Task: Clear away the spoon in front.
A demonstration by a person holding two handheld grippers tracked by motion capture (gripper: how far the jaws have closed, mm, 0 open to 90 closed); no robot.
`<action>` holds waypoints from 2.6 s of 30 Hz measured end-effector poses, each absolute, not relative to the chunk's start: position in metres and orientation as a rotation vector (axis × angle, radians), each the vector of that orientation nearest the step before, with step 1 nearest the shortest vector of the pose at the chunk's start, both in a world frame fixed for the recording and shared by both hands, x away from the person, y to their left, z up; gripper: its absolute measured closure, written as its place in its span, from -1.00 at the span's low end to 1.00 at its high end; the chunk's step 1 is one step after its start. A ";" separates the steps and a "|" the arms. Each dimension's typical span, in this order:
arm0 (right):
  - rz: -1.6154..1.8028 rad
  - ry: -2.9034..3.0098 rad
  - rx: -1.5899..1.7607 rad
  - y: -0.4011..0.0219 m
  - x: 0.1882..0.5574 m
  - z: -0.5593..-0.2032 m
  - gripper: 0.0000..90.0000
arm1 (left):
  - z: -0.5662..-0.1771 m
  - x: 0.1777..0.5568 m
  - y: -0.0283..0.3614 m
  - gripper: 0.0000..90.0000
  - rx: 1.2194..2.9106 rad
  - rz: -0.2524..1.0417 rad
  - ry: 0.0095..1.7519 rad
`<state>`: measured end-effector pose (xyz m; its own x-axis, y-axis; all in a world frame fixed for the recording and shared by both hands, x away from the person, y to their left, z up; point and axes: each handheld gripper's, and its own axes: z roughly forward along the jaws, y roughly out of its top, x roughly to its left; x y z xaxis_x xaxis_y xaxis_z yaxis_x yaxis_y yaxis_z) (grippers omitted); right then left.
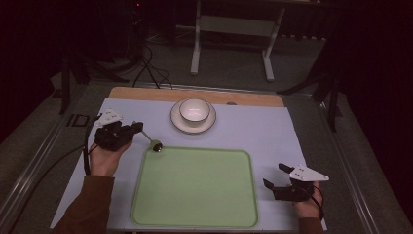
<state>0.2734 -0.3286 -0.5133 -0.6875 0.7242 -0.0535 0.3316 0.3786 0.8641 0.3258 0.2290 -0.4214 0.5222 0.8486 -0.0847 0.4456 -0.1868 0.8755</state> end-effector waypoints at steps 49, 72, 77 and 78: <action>1.238 2.228 0.914 -0.328 0.274 -0.513 -0.68 | -0.432 0.338 0.220 0.97 1.818 0.485 0.993; 1.234 2.234 0.912 -0.328 0.274 -0.514 -0.68 | -0.428 0.317 0.210 0.97 1.918 0.343 0.948; 1.232 2.237 0.910 -0.328 0.274 -0.514 -0.68 | -0.429 0.311 0.208 0.96 1.946 0.316 0.936; 1.232 2.237 0.909 -0.328 0.274 -0.514 -0.68 | -0.430 0.310 0.208 0.96 1.949 0.306 0.936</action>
<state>0.2743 -0.3277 -0.5137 -0.6940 0.7179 -0.0537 0.3384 0.3911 0.8559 0.3104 0.2079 -0.4298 0.6799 0.7170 -0.1536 0.4880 -0.2860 0.8247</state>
